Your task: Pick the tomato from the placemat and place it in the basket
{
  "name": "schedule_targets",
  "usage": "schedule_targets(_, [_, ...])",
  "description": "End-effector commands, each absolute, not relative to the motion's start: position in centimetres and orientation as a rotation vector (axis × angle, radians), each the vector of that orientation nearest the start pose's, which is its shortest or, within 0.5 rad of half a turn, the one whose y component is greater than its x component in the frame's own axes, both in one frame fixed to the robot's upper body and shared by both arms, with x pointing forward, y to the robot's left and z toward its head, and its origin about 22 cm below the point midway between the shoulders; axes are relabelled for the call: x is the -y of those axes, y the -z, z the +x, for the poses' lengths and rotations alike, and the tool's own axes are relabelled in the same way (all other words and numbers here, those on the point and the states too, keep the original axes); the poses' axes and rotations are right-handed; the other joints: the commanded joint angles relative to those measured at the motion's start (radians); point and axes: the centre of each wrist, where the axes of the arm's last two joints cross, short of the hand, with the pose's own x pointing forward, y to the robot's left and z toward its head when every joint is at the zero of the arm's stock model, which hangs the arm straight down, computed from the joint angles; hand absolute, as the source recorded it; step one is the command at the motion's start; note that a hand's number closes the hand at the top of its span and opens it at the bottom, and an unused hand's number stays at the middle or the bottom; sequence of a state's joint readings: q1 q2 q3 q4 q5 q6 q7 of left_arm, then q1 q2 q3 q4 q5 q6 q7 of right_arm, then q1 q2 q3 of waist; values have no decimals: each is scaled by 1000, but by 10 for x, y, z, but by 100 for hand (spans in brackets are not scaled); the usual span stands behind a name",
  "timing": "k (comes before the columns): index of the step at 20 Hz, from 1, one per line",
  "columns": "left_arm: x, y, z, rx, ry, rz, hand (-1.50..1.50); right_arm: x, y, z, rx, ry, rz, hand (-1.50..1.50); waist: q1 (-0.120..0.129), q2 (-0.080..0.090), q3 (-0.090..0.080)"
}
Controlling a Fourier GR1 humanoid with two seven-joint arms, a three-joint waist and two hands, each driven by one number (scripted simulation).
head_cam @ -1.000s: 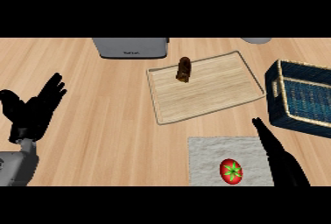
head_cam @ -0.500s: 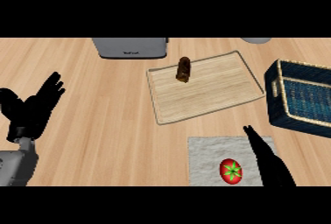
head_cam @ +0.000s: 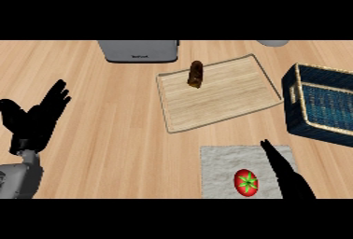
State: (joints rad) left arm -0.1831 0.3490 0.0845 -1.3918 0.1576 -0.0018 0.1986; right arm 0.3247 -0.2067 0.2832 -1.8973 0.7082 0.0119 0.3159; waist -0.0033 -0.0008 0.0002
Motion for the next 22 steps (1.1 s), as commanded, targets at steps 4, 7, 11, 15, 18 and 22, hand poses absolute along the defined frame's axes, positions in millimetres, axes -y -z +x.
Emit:
schedule_targets(4, [-312,-34,293,1383,79,184,0,221,-5,145,1255,-712,-559,-150,-1,0,0])
schedule_targets(7, [-309,-26,290,1373,79,185,0,184,-9,155,1214,-765,-629,-150,2,0,0])
schedule_targets(11, [-331,-38,290,1384,68,211,0,199,1,161,1186,-759,-655,-150,1,0,0])
schedule_targets(15, [-311,-30,300,1376,80,208,0,226,16,172,1165,-761,-675,-150,0,1,0])
schedule_targets(18, [-335,-51,296,1390,63,194,0,204,24,165,1155,-844,-679,150,3,1,0])
schedule_targets(22, [-317,-19,303,1386,81,202,0,197,23,187,1129,-929,-689,150,0,2,0])
